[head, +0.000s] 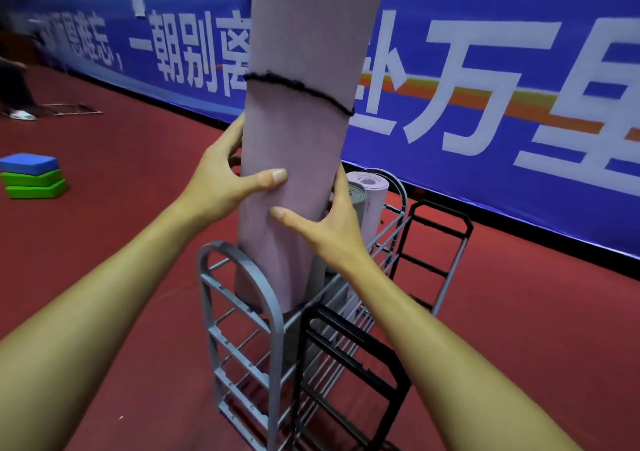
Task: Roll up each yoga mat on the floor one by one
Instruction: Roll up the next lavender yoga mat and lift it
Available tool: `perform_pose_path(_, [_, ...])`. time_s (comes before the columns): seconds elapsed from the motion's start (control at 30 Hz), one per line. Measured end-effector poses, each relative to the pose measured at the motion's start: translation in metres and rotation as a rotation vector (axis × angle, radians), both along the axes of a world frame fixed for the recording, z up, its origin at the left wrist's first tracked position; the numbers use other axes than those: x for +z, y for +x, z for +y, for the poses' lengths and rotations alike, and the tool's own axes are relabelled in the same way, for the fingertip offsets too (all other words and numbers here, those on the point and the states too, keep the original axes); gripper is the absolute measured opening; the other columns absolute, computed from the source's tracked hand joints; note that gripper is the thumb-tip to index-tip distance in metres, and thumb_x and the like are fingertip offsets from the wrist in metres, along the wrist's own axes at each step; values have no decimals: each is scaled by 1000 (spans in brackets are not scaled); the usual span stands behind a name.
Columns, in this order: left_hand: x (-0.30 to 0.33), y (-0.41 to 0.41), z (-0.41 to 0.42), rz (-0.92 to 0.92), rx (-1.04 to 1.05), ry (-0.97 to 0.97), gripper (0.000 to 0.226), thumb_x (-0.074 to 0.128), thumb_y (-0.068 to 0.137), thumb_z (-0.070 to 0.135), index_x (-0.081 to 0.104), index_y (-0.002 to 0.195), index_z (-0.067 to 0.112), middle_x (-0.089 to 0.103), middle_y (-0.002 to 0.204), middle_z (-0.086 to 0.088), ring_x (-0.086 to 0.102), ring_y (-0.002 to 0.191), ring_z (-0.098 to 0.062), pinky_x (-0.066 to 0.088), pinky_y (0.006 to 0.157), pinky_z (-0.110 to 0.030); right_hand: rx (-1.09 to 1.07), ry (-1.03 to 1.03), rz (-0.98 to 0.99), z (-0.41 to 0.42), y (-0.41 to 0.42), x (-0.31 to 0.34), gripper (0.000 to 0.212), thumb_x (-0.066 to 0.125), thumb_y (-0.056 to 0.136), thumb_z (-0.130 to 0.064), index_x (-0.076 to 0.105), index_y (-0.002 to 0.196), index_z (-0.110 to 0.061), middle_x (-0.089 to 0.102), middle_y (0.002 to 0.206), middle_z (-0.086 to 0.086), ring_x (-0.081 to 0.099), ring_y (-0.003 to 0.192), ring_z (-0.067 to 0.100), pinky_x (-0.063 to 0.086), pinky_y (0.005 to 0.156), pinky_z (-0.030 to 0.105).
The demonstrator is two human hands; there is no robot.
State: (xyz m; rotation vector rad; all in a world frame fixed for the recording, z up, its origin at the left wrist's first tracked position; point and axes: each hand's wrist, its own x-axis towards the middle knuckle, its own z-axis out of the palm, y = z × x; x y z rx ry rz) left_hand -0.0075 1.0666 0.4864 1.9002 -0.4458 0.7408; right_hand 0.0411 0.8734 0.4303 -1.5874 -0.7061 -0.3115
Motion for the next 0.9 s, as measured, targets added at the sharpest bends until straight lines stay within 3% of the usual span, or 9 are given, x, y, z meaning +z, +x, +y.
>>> perform_pose_path(0.13, [-23, 0, 13, 70, 0, 38, 89, 87, 80, 32, 41, 157, 34, 62, 144, 14, 61, 130, -9, 50, 107, -41, 6, -57, 34, 7, 1, -28, 110, 98, 68, -45, 31, 155, -44, 56, 148, -17, 59, 133, 10, 54, 105, 44])
perform_pose_path(0.27, [-48, 1, 26, 171, 48, 11, 105, 96, 66, 44, 39, 154, 37, 61, 143, 12, 62, 129, -8, 53, 105, -41, 12, -142, 69, 8, 4, -45, 106, 99, 66, -44, 33, 148, -49, 54, 145, -19, 57, 132, 6, 54, 106, 42])
perform_pose_path(0.4, [-60, 3, 32, 251, 79, -50, 112, 103, 56, 44, 41, 148, 32, 63, 139, 14, 64, 124, -5, 56, 102, -41, 109, -261, 66, 6, 7, -53, 111, 100, 68, -37, 32, 156, -40, 54, 149, -11, 56, 136, 12, 52, 108, 44])
perform_pose_path(0.47, [-66, 0, 34, 271, 107, -52, 108, 105, 56, 41, 44, 145, 32, 65, 136, 16, 64, 123, -4, 57, 100, -42, 189, -320, 94, -2, 9, -51, 111, 97, 74, -31, 28, 161, -35, 53, 152, -14, 54, 138, 8, 50, 111, 39])
perform_pose_path(0.6, [-80, -3, 34, 280, 177, -36, 100, 104, 55, 45, 49, 137, 32, 66, 131, 17, 65, 119, -1, 57, 98, -42, 146, -265, 90, -14, 12, -15, 131, 92, 68, -64, 9, 166, -38, 33, 168, -14, 35, 151, 2, 38, 123, 42])
perform_pose_path(0.77, [-101, -3, 33, 334, 154, 45, 102, 104, 54, 49, 48, 138, 40, 65, 131, 20, 65, 120, -4, 57, 97, -45, 90, -137, 12, -1, 18, 35, 112, 99, 69, -30, 28, 156, -23, 55, 146, -10, 58, 129, 1, 52, 109, 33])
perform_pose_path(0.9, [-89, -3, 44, 394, 62, 37, 107, 99, 55, 60, 48, 146, 35, 64, 139, 16, 62, 128, -6, 53, 106, -44, 55, -135, -38, -2, 15, 31, 103, 99, 69, -26, 35, 150, -21, 57, 140, -13, 59, 125, -1, 53, 105, 27])
